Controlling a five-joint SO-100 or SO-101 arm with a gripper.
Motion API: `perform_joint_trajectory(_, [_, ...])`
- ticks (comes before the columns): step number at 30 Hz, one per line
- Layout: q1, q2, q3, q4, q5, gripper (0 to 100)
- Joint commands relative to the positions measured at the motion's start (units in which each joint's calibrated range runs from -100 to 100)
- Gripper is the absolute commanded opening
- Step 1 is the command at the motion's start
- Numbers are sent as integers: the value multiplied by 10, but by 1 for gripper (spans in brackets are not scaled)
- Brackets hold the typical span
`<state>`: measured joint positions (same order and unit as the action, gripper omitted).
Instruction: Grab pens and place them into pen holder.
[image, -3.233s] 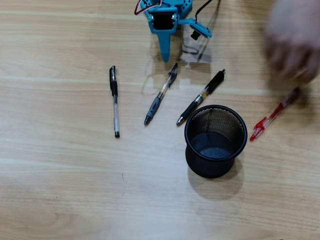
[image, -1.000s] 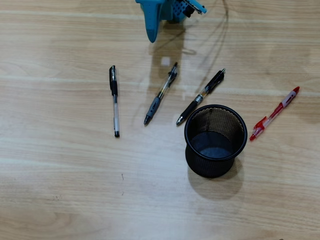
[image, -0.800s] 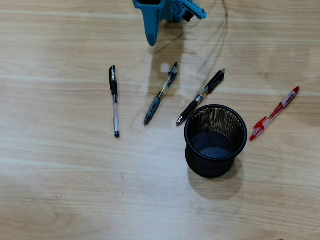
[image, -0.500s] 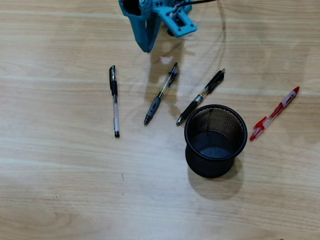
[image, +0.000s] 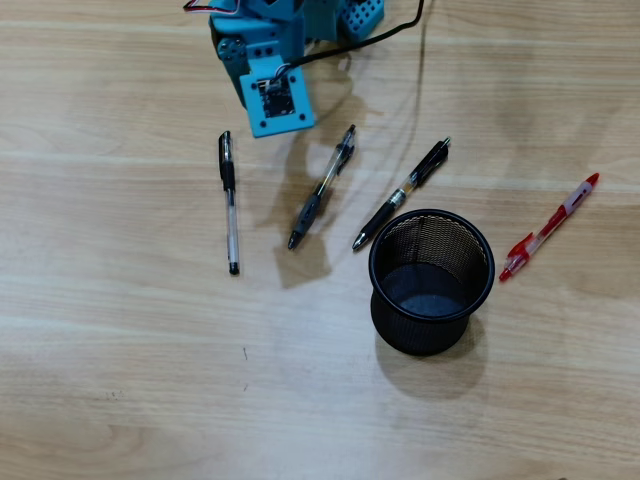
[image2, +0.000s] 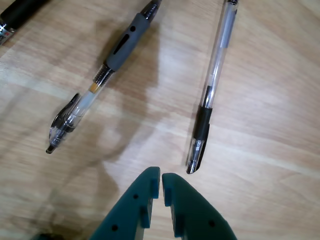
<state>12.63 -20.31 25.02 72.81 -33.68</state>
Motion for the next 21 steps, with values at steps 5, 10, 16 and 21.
perform_joint_trajectory(5, [16, 138, -187, 28, -2, 3])
perform_joint_trajectory(10, [34, 199, -222, 54, -2, 3])
perform_joint_trajectory(16, [74, 269, -243, 32, 27, 3])
perform_joint_trajectory(21, [71, 310, -237, -23, 28, 7])
